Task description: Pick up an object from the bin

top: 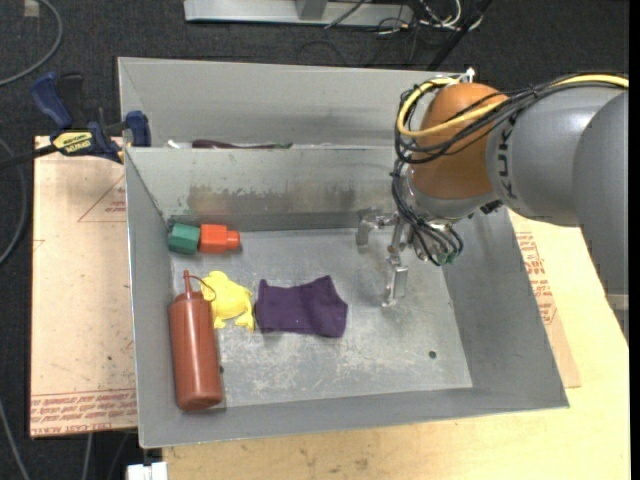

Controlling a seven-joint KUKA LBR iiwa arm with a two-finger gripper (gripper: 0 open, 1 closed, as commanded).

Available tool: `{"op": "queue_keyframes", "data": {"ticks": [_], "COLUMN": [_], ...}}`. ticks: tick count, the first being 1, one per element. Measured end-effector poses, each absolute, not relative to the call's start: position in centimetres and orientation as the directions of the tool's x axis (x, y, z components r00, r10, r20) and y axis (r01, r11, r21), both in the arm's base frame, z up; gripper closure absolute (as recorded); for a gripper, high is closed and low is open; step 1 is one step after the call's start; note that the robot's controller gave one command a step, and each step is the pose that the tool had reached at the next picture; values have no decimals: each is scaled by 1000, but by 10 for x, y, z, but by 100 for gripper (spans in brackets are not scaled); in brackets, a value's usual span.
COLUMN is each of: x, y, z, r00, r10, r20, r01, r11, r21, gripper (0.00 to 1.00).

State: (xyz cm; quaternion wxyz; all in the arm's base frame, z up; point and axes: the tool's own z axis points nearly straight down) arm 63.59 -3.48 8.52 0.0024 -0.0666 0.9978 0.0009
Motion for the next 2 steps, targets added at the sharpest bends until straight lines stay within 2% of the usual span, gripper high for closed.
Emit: {"op": "queue_keyframes", "data": {"ticks": [1, 2], "x": [637, 623], "y": [-10, 38], "z": [72, 75], "r00": [-989, -985], "r10": [-150, -175], "r20": [-9, -6], "r01": [-150, -175], "r11": [989, 985], "r21": [1, 0], "gripper": [0, 0]}}
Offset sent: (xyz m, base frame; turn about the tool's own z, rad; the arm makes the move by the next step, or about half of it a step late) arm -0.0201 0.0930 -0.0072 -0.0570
